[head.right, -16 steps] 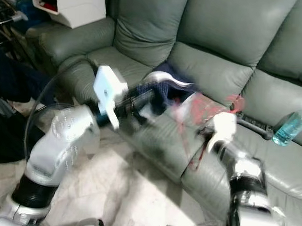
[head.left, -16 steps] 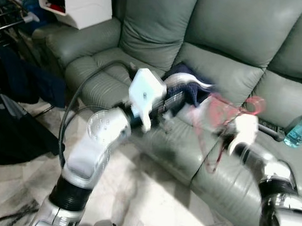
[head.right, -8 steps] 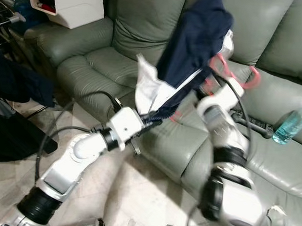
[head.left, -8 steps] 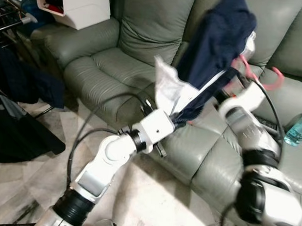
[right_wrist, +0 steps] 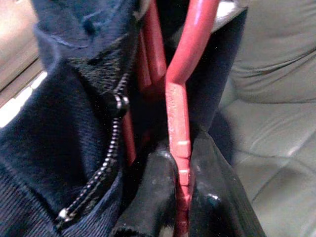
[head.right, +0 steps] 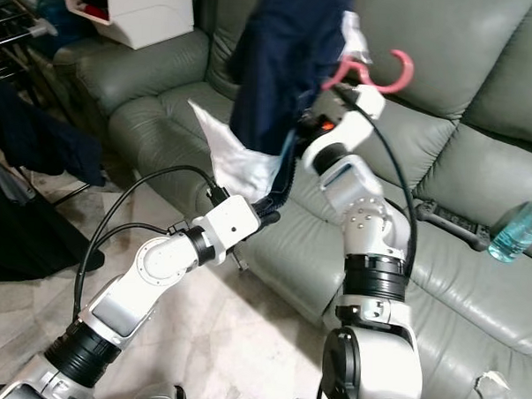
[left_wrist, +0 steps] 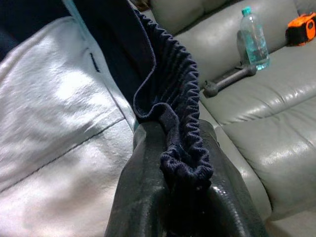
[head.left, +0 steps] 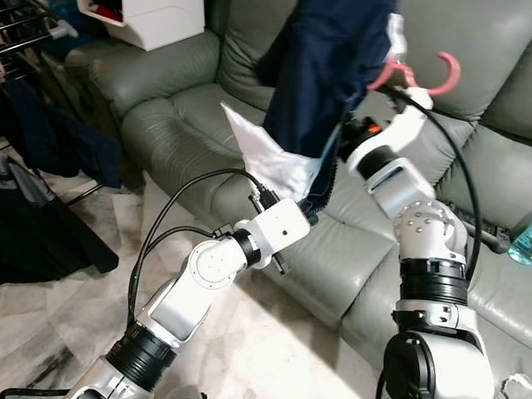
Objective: Hang hanger
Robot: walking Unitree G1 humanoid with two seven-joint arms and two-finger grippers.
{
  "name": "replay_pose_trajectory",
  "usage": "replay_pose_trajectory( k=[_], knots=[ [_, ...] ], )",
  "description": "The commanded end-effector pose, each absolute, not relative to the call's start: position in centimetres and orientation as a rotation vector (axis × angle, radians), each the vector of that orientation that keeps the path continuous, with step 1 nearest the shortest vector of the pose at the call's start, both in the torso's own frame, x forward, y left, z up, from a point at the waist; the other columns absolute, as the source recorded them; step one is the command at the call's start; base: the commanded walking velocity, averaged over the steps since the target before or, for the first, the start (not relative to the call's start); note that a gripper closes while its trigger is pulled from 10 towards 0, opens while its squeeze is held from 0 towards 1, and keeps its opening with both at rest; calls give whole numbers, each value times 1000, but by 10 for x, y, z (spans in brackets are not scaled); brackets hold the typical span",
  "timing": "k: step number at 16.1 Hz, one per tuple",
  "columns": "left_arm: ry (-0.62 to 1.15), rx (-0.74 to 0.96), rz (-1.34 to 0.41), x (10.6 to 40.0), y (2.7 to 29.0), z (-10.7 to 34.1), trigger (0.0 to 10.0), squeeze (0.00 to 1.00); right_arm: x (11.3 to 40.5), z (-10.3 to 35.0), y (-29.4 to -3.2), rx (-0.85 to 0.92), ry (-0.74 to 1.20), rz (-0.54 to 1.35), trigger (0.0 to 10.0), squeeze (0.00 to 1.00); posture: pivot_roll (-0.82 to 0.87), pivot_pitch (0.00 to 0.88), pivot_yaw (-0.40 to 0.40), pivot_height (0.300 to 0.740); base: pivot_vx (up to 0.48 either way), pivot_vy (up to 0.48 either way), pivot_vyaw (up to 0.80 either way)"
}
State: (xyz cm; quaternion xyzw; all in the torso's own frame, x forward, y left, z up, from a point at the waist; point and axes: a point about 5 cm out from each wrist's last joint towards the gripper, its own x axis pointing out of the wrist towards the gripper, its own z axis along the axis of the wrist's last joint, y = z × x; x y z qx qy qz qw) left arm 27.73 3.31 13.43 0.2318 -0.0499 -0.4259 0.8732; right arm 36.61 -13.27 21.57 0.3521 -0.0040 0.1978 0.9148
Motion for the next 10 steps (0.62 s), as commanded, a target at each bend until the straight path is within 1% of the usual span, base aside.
replay_pose_trajectory(
  k=[1, 2, 3, 4, 5, 6, 9, 10],
  knots=[
    [71, 504, -939, 267, 37, 100, 10000, 0, 364, 268, -139, 624, -234, 447, 10000, 0, -81, 18, 23, 740, 0, 0, 0],
    [94, 494, -930, 267, 38, 98, 10000, 0, 358, 252, -118, 257, -147, 547, 10000, 0, -81, 18, 23, 740, 0, 0, 0],
    [100, 490, -928, 267, 38, 98, 10000, 0, 357, 245, -114, 163, -120, 567, 10000, 0, -86, 18, 18, 740, 0, 0, 0],
    [113, 483, -919, 268, 38, 96, 10000, 0, 358, 231, -120, 95, -108, 491, 10000, 0, -85, 19, 15, 740, 0, 0, 0],
    [126, 482, -912, 268, 39, 94, 10000, 0, 356, 223, -126, 7, -136, 441, 10000, 0, -85, 19, 15, 740, 0, 0, 0],
    [134, 479, -911, 267, 38, 92, 10000, 0, 353, 219, -128, -67, -173, 424, 10000, 0, -86, 21, 15, 740, 0, 0, 0],
    [155, 484, -918, 265, 38, 87, 10000, 0, 344, 208, -133, -191, -200, 423, 10000, 0, -86, 21, 15, 740, 0, 0, 0],
    [178, 476, -929, 266, 38, 84, 10000, 239, 341, 203, -141, -209, -214, 378, 10000, 0, -94, 20, 15, 740, 0, 0, 0]
  ],
)
